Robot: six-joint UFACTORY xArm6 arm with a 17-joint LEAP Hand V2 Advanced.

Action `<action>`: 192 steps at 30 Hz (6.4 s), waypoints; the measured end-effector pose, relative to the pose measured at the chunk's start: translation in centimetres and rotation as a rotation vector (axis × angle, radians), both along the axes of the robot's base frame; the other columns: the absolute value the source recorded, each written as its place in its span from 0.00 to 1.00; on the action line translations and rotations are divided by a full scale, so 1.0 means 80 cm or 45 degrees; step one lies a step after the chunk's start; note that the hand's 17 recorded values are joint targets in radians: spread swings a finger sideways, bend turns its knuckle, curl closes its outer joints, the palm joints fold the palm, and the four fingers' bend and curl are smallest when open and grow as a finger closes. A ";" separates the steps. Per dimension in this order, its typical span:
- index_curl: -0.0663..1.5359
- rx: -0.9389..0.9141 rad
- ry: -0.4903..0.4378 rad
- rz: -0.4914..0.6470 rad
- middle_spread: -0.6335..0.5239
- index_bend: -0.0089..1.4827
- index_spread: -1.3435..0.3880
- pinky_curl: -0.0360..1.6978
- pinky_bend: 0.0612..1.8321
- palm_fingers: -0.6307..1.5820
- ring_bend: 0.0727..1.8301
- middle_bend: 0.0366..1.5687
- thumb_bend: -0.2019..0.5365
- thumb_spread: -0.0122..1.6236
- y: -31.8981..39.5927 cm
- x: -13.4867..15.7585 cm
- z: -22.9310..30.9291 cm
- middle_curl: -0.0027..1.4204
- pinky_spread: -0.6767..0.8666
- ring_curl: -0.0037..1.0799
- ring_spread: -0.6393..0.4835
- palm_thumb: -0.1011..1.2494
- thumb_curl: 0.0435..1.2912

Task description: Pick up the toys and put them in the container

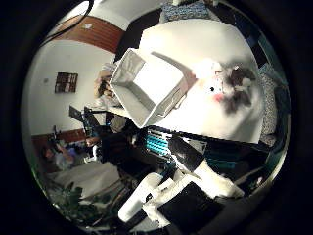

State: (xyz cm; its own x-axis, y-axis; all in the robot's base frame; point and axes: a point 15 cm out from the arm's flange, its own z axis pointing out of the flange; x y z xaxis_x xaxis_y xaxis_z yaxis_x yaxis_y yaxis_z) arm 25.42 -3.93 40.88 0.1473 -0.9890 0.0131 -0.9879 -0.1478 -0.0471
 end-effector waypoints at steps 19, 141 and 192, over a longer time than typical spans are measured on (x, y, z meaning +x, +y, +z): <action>0.20 0.165 -0.078 -0.474 0.57 0.10 0.62 0.18 0.23 0.39 0.20 0.14 0.25 0.69 -0.109 0.054 0.003 0.24 0.72 0.24 0.74 0.58 0.23; 0.65 0.184 -0.211 0.005 0.38 0.74 0.62 0.72 0.58 0.71 0.68 0.82 0.26 0.69 0.168 0.048 0.119 0.69 0.24 0.90 0.30 0.83 0.48; 0.22 0.088 -0.147 0.244 0.57 0.11 0.54 0.30 0.26 0.32 0.19 0.13 0.25 0.72 0.250 0.108 0.005 0.24 0.73 0.27 0.75 0.57 0.27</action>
